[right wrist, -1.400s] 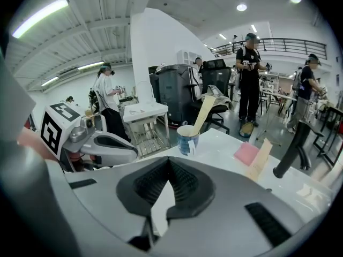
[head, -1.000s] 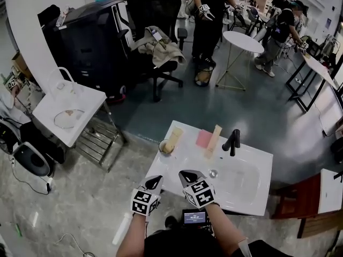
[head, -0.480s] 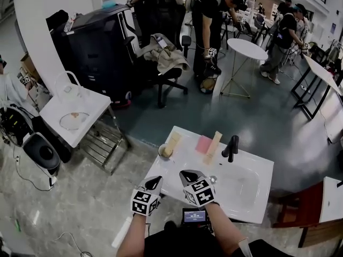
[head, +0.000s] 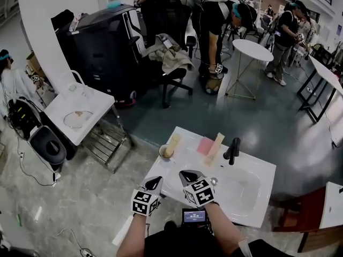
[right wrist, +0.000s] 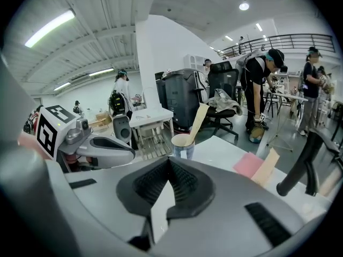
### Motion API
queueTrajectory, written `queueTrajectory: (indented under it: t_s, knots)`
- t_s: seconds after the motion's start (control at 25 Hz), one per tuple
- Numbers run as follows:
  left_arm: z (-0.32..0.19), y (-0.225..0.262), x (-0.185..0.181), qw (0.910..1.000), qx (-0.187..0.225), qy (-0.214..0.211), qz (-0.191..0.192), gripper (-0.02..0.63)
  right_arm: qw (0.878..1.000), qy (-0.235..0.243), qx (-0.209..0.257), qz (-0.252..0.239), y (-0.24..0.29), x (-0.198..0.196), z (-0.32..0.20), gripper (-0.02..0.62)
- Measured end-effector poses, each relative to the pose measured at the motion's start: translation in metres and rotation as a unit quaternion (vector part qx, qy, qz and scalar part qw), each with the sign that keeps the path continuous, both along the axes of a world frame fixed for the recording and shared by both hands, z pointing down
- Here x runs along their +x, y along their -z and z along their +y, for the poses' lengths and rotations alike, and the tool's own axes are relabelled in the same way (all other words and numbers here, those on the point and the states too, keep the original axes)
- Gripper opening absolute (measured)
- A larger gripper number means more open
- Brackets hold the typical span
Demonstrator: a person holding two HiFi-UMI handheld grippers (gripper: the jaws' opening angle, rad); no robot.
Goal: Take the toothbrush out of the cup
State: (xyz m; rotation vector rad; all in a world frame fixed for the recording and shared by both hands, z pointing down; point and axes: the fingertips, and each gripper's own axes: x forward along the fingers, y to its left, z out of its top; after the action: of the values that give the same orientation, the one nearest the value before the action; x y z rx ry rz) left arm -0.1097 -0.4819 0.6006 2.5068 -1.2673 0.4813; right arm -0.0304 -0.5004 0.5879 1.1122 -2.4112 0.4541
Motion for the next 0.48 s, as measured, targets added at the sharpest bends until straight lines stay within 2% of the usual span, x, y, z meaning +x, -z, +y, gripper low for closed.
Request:
queueTrajectory:
  t_s: [0.48]
  knots:
    - [0.003,-0.006,0.008,0.9994,-0.007,0.033,0.001,0.006,0.999,0.03,-0.016,0.003,-0.012,0.01,-0.005,0.009]
